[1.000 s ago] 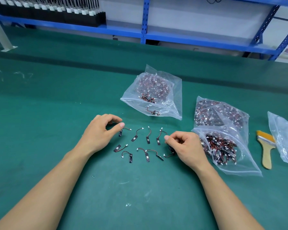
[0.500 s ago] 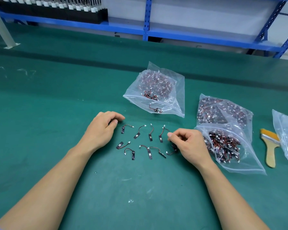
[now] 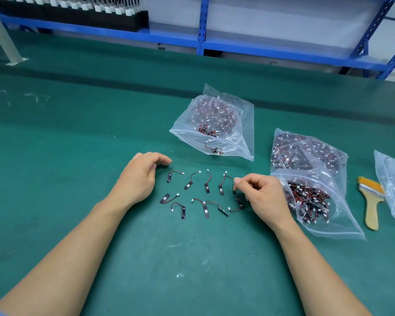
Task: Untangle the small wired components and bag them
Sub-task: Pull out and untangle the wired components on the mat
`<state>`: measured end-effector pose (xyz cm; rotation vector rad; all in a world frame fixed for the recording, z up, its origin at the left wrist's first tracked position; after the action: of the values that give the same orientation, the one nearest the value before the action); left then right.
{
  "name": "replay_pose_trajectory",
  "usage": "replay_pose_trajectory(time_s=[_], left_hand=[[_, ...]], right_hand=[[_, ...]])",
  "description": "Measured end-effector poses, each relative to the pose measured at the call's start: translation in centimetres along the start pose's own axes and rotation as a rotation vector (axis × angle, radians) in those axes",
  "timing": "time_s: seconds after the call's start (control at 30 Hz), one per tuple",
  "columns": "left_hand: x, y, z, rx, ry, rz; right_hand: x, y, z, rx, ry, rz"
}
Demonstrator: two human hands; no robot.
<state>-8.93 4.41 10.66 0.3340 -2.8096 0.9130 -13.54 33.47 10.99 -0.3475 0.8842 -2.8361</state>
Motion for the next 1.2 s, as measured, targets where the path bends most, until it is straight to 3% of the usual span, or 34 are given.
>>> replay_pose_trajectory(time_s=[0.2,1.2], left_hand=[[0.1,0.0,-0.1,-0.006,-0.004,0.001],[0.0,0.0,0.1,-0.026,-0.024,0.007]], right_hand=[[0.3,-1.2,-0.8,0.073,0.072,-0.112],[0.3,-0.7,-0.8,0.112,0.063,-0.057]])
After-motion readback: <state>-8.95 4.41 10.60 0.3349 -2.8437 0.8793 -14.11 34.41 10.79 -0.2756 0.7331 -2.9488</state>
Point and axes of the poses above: each hand's wrist, its own x-axis towards the middle knuckle, its own y-axis out of the palm, z = x × y, the point moved 9 cm from there along x, towards the middle knuckle, and after that the axes turned 11 degrees about -x, right-handed, at the moved point
